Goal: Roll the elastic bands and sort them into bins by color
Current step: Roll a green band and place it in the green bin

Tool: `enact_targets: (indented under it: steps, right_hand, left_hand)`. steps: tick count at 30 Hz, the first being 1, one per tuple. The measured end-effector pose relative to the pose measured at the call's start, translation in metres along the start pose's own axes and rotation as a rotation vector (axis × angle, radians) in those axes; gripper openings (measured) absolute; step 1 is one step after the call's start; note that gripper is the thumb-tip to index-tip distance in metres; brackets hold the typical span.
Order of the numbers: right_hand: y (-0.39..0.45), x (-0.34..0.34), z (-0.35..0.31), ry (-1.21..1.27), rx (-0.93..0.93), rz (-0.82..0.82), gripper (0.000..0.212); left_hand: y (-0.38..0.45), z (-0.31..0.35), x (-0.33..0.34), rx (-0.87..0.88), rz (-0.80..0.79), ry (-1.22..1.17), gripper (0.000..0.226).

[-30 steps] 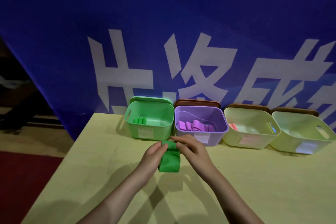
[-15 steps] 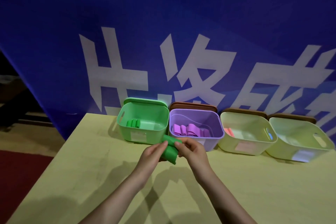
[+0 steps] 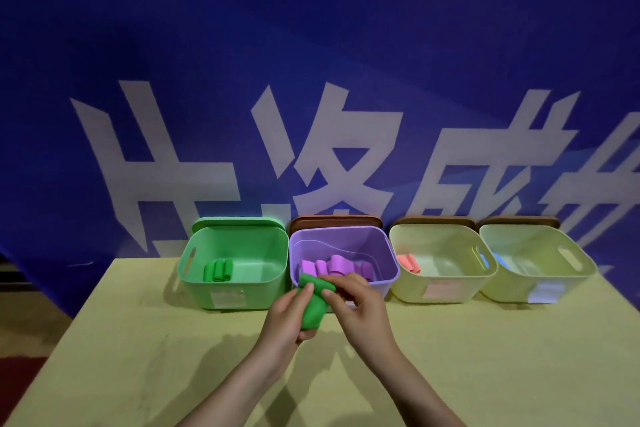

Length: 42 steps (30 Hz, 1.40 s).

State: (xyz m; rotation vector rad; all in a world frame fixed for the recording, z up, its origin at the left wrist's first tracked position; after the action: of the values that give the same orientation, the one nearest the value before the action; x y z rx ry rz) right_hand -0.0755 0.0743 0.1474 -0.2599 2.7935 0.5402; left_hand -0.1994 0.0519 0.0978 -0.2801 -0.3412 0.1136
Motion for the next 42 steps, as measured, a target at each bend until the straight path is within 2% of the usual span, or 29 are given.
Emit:
enact_targets:
  steps: [4,8,10,16,21,23,26,28,33,38,42]
  right_hand:
    - [0.004,-0.003,0.002,-0.096,-0.043,0.038,0.025]
    - [0.006,0.009,0.006,-0.174,-0.109,-0.041,0.03]
    - [0.008,0.015,0.011,-0.121,-0.052,-0.096,0.03]
    - [0.008,0.038,0.028,0.175,0.296,-0.204,0.027]
    - [0.002,0.047,0.028,0.237,0.363,-0.229,0.025]
    - [0.002,0.045,0.029,0.157,0.355,-0.239,0.021]
    - [0.0,0.041,0.028,0.031,0.3,-0.231,0.031]
    - [-0.003,0.036,0.028,-0.026,0.277,-0.182,0.036]
    - [-0.008,0.027,0.03,-0.035,0.269,-0.112,0.026]
    - [-0.006,0.026,0.036,-0.072,0.245,-0.117,0.033]
    - [0.002,0.031,0.025,-0.193,0.104,-0.171,0.036]
  left_hand:
    - [0.007,0.006,0.007,-0.006,-0.027,-0.08,0.028]
    - [0.014,0.002,0.0,-0.023,-0.023,-0.061,0.025]
    - [0.017,0.0,-0.005,-0.026,-0.021,-0.071,0.024]
    - [0.018,0.005,-0.019,0.013,-0.061,-0.019,0.025]
    - [0.013,0.006,-0.024,0.031,-0.086,0.184,0.02]
    - [0.012,0.003,-0.027,0.028,-0.094,0.26,0.019]
    - [0.011,-0.004,-0.029,0.005,-0.073,0.336,0.017]
    - [0.011,-0.009,-0.025,-0.011,-0.058,0.287,0.017]
    - [0.009,-0.015,-0.02,-0.087,-0.027,0.031,0.02]
    - [0.008,-0.02,-0.021,-0.189,-0.066,-0.123,0.011]
    - [0.011,-0.017,-0.024,-0.211,-0.082,-0.192,0.008]
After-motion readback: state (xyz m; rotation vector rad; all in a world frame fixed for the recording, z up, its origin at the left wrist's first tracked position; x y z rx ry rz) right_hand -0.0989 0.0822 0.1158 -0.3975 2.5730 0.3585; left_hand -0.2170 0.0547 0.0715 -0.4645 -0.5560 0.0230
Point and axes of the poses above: each hand's wrist, its own y-axis towards the middle knuckle, its own x-axis out of the palm, z = x × y, the point moved 9 cm from there along y, towards the middle knuckle, and after that the axes turned 5 degrees about -z, right-handed, at the moved point
